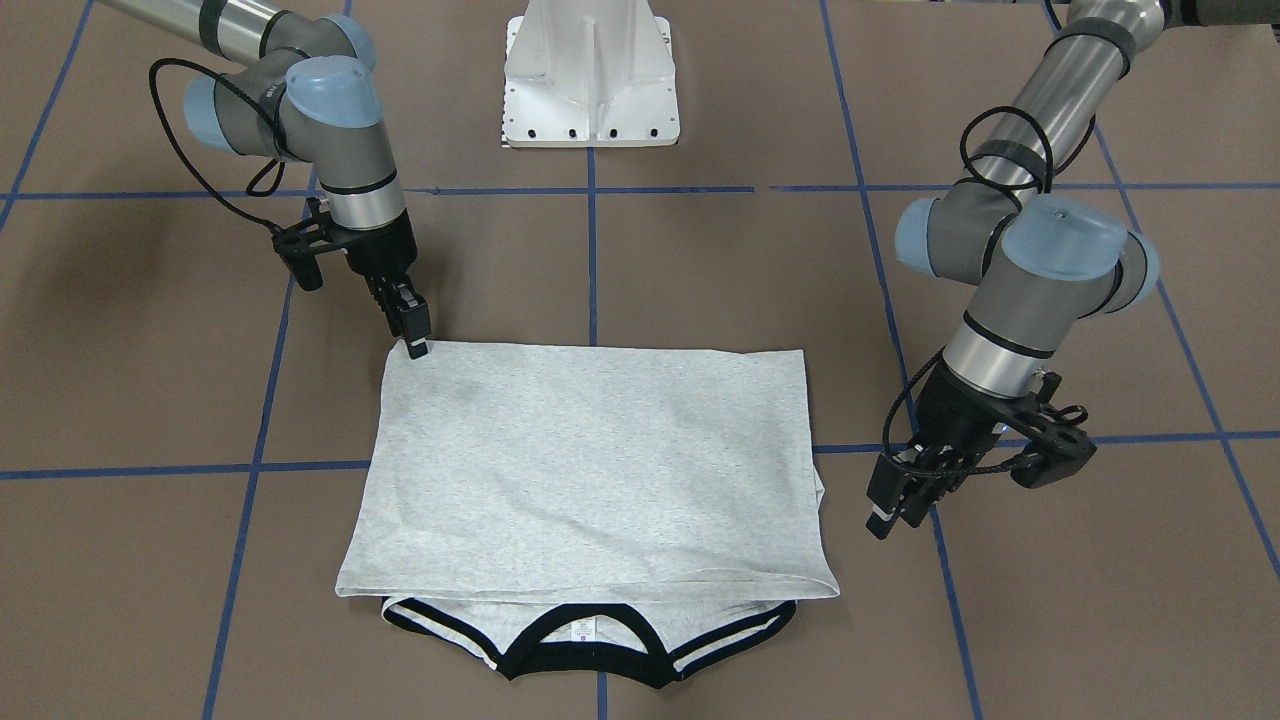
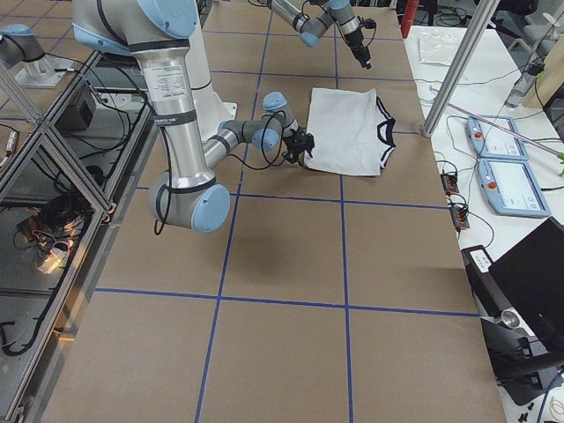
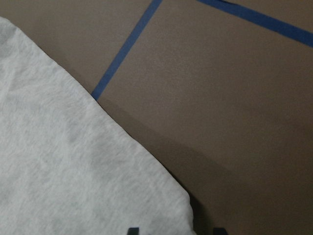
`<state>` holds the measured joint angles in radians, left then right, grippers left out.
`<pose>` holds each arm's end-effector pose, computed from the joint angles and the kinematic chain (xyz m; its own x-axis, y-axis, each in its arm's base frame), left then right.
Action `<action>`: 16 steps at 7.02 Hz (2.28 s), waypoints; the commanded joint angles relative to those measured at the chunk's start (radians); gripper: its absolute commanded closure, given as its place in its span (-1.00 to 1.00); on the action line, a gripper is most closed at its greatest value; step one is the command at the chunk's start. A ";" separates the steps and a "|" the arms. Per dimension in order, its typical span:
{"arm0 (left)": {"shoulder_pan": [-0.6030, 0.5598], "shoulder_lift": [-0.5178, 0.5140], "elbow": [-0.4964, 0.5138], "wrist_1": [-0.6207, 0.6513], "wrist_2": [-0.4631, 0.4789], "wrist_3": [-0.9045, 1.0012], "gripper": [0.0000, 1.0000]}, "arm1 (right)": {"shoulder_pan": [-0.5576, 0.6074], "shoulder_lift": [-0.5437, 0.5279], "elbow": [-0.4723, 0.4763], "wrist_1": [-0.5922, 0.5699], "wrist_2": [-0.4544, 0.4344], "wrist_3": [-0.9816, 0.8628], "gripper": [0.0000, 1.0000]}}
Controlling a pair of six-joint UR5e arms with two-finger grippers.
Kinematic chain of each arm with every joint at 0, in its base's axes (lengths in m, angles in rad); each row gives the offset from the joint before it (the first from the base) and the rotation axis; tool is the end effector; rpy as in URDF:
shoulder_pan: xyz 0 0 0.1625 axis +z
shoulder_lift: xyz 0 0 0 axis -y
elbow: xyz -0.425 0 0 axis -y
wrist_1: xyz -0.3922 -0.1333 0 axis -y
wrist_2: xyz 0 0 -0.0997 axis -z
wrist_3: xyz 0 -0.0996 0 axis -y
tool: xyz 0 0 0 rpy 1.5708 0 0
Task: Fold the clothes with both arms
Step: 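Move the right gripper to the folded shirt's corner nearest it and grasp it, then drag the shirt corner toward the robot with the right gripper, rotating the shirt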
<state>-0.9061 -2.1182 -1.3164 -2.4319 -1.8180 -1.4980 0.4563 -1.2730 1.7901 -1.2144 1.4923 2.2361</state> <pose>0.3617 -0.6381 0.3600 0.2945 -0.2614 -0.9192 0.6053 0.7953 -0.0323 -0.4816 -0.3936 0.3622 0.1490 0.7587 0.6342 -0.7439 0.5086 -0.4336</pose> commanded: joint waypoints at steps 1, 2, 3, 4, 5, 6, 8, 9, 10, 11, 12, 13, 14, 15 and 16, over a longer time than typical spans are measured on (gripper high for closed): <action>0.001 0.015 0.000 -0.001 0.005 0.001 -0.16 | 0.004 0.003 0.002 0.001 -0.007 0.004 0.99; 0.001 0.015 0.000 -0.001 0.006 0.001 -0.16 | 0.007 0.001 0.006 0.001 -0.006 0.002 1.00; 0.001 0.015 0.000 -0.001 0.005 0.001 -0.16 | 0.009 0.003 0.012 0.000 -0.006 0.002 1.00; 0.003 0.014 0.000 -0.001 0.003 -0.001 -0.16 | 0.010 -0.014 0.046 -0.001 -0.004 0.002 1.00; 0.003 0.006 -0.004 -0.001 0.002 -0.004 -0.16 | -0.013 -0.044 0.119 -0.052 0.002 0.004 1.00; 0.006 0.007 -0.035 0.002 -0.004 -0.010 -0.15 | -0.087 -0.051 0.224 -0.198 0.005 0.005 1.00; 0.024 0.015 -0.133 0.016 -0.011 -0.027 -0.16 | -0.265 -0.052 0.421 -0.481 0.069 0.057 1.00; 0.056 0.018 -0.186 0.030 -0.097 -0.127 -0.24 | -0.345 -0.055 0.437 -0.494 0.173 0.057 1.00; 0.087 0.026 -0.246 0.057 -0.139 -0.152 -0.46 | -0.396 -0.071 0.477 -0.499 0.265 0.059 1.00; 0.110 0.059 -0.303 0.080 -0.142 -0.157 -0.63 | -0.462 -0.136 0.538 -0.496 0.313 0.062 1.00; 0.157 0.110 -0.379 0.136 -0.141 -0.189 -0.70 | -0.500 -0.141 0.549 -0.497 0.306 0.086 -0.91; 0.185 0.116 -0.447 0.281 -0.141 -0.233 -0.69 | -0.495 -0.140 0.539 -0.498 0.301 0.106 -1.00; 0.249 0.118 -0.510 0.427 -0.127 -0.281 -0.69 | -0.457 -0.138 0.534 -0.494 0.267 0.103 -1.00; 0.304 0.121 -0.542 0.485 -0.109 -0.307 -0.69 | -0.403 -0.128 0.516 -0.491 0.238 0.093 -1.00; 0.372 0.176 -0.544 0.485 -0.051 -0.374 -0.68 | -0.319 -0.115 0.509 -0.487 0.238 0.082 -1.00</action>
<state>-0.6083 -1.9841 -1.8399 -1.9850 -1.9178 -1.8089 0.0556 -1.4006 2.3102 -1.7058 1.7431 2.3285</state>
